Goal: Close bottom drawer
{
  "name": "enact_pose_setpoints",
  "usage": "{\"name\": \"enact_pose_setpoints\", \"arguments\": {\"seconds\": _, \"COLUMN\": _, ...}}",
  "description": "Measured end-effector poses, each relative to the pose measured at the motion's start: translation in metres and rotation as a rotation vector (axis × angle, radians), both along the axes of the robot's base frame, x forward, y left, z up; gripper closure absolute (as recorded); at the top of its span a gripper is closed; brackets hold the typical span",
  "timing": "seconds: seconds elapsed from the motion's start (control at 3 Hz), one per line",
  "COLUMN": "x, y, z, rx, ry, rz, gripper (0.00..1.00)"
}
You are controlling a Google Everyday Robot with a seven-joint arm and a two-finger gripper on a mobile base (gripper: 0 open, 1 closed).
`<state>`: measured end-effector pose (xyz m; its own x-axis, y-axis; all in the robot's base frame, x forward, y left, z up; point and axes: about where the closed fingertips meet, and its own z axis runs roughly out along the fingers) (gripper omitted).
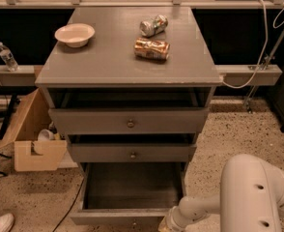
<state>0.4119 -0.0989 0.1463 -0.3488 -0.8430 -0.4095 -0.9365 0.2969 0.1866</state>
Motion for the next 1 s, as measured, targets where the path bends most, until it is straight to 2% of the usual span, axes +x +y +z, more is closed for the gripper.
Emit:
{"name": "enact_pose_setpoints", "arguments": {"seconds": 0.33, "x": 0.025, "y": 0.007, "z": 0.001, "rx": 0.018, "ry": -0.081, "rz": -0.048, "gripper": 1.0}}
{"name": "enact_pose_setpoints", "arguments": {"seconds": 0.67, "x": 0.025, "y": 0.007, "z": 0.001, "rx": 0.018, "ry": -0.081, "rz": -0.048, "gripper": 1.0}}
{"name": "enact_pose_setpoints", "arguments": {"seconds": 1.0, "x": 0.036, "y": 0.012, "z": 0.0, "rx": 0.026, "ry": -0.124, "rz": -0.027, "gripper": 1.0}}
